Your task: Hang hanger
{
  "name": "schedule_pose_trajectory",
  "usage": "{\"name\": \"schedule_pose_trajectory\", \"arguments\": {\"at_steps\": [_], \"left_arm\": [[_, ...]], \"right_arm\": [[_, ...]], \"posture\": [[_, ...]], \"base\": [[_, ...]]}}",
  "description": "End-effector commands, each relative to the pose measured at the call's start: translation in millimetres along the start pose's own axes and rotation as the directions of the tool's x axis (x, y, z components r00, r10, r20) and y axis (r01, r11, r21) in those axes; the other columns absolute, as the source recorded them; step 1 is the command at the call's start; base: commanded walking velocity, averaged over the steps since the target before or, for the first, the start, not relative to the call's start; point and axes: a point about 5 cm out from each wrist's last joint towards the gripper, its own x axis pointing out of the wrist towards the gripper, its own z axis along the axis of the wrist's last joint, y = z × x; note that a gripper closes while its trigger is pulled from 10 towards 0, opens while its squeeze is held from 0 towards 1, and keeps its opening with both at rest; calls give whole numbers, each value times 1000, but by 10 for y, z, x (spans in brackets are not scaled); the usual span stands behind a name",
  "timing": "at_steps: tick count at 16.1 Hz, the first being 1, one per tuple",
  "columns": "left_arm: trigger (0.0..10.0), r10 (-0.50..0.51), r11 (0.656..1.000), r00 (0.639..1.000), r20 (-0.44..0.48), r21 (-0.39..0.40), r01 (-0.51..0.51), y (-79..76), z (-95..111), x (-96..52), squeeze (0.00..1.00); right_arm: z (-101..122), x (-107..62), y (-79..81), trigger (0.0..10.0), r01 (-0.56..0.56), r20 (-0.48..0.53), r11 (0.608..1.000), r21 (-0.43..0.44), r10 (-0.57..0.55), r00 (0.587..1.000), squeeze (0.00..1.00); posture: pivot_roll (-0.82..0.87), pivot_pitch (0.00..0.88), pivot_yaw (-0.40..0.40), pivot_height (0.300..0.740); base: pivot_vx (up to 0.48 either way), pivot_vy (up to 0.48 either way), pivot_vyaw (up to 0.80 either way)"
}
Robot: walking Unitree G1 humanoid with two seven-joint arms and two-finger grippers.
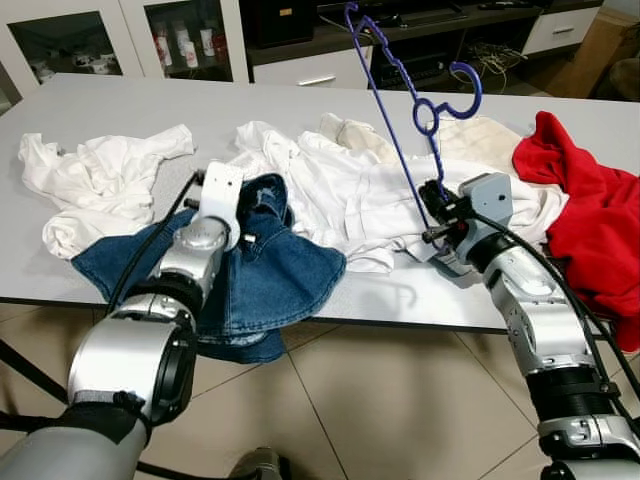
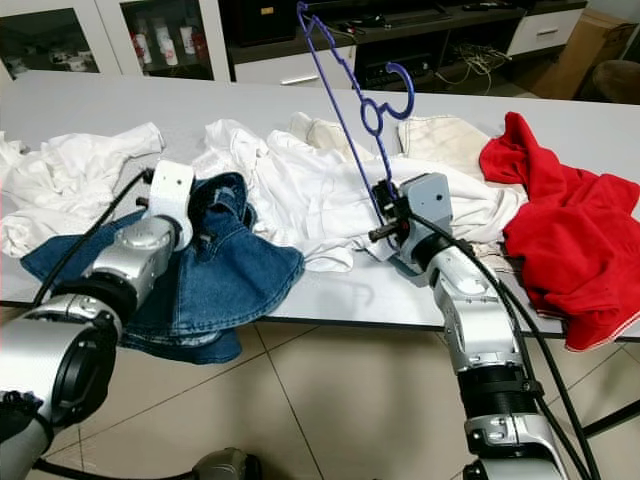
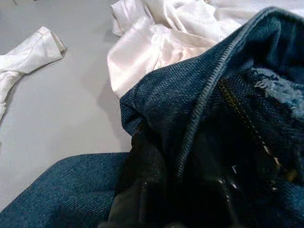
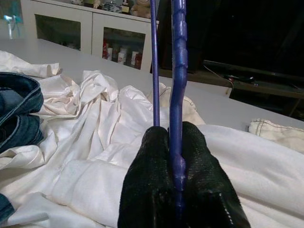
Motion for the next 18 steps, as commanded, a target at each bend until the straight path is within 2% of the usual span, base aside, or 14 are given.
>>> {"name": "schedule_pose_trajectory", "arguments": {"at_steps": [1, 2, 4, 5, 8, 9, 10, 11, 12, 14, 17, 18], "left_arm": [[10000, -32, 999, 999, -33, 30, 33, -58, -93, -8, 1000], [10000, -7, 990, 993, 120, 139, -10, -36, 78, -14, 1000], [10000, -1, 970, 964, 264, 236, -64, -33, 247, -39, 1000], [10000, -4, 964, 951, 309, 254, -78, -35, 290, -53, 1000], [10000, 1, 967, 948, 318, 242, -82, -35, 268, -62, 1000], [10000, 33, 964, 943, 330, 239, -118, -13, 262, -67, 1000], [10000, 55, 961, 938, 344, 237, -143, 18, 268, -74, 51], [10000, 74, 960, 930, 361, 228, -164, 60, 296, -82, 0], [10000, 84, 959, 927, 367, 224, -176, 80, 309, -85, 0], [10000, 139, 963, 909, 393, 162, -217, 194, 358, -106, 0], [10000, 158, 972, 912, 378, 105, -211, 285, 310, -124, 0], [10000, 139, 983, 927, 348, 66, -172, 297, 255, -120, 0]], "right_arm": [[30, -13, -9, 10000, 5, 7, 1000, -5, -5, 1000, 0], [34, -14, -15, 10000, 3, 6, 1000, -6, -3, 1000, 0], [35, -19, -20, 10000, 1, 5, 1000, -7, -1, 1000, 0], [33, -16, -15, 10000, -3, 3, 1000, -8, 3, 1000, 0], [36, -10, -6, 10000, -6, 3, 1000, -6, 6, 1000, 0], [34, -13, -7, 10000, -6, 2, 1000, -5, 6, 1000, 0], [31, -18, -8, 10000, -5, 2, 1000, -4, 5, 1000, 0], [30, -21, -8, 10000, -5, 1, 1000, -5, 5, 1000, 0], [31, -22, -9, 10000, -5, 1, 1000, -5, 5, 1000, 0], [33, -20, -16, 10000, -2, 2, 1000, -5, 2, 1000, 0], [26, -22, -16, 10000, -3, 0, 1000, -5, 3, 1000, 0], [25, -19, -14, 10000, -5, -1, 1000, -4, 5, 1000, 0]], "posture": [[66, 0, 29, 740], [67, 0, 25, 740], [70, 0, 19, 740], [73, 0, 17, 740], [72, 0, 16, 740], [72, 0, 16, 740], [71, 0, 16, 740], [71, 0, 16, 740], [71, 0, 16, 740], [70, 0, 16, 740], [70, 0, 15, 740], [77, 0, 13, 740]], "base": [[0, 0, 0], [0, 0, 0], [0, 0, 0], [0, 0, 0], [0, 0, 0], [0, 0, 0], [0, 0, 0], [0, 0, 0], [0, 0, 0], [0, 0, 0], [0, 0, 0], [0, 0, 0]]}}
